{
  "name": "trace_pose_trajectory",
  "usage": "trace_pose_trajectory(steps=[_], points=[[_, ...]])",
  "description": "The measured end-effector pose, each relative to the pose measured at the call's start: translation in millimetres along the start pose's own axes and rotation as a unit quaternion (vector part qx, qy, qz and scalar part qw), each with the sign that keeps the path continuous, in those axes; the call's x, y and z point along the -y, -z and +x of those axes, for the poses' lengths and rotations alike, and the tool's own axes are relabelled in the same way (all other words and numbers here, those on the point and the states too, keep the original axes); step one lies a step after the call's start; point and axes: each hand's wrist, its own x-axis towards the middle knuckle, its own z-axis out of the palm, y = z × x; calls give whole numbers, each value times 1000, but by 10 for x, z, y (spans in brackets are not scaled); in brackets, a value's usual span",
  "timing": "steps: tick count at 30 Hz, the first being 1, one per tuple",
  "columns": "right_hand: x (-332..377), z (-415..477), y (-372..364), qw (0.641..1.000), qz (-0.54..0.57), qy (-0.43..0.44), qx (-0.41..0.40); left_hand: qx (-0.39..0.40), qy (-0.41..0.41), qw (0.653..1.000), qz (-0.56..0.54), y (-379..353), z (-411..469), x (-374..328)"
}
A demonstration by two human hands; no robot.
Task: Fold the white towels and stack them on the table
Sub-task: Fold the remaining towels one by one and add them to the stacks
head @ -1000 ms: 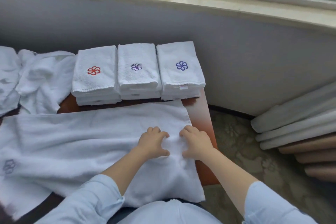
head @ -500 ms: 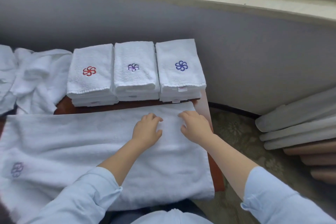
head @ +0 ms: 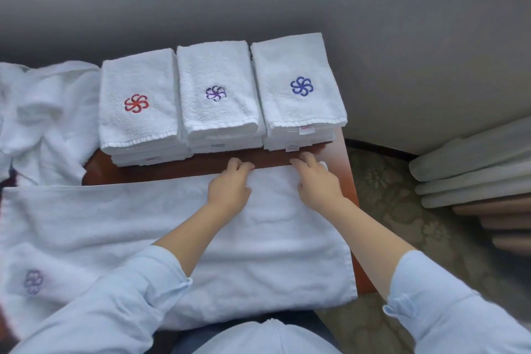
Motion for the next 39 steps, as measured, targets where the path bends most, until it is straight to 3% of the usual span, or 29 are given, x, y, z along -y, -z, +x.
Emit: trace_pose_trajectory(steps=[8,13,22,28,33,39], points=[[161,76,209,996,-58,-27,70,47,52,997,23,163,50,-88],[60,48,292,996,77,-34,29,-27,54,998,-6,150,-26,-88],[-58,83,745,977,146,19,-155,-220,10,972,-79,635,39,-229],[-19,99,889,967,146,44,-202,-252,21,967,-45,771,59,-227],[-110,-45,715,976,119,48,-179,-242,1,969,50,642,-45,-232],[-199,-286,514,980,93,37,-170,-271,-119,951,91,433,-266,-260]])
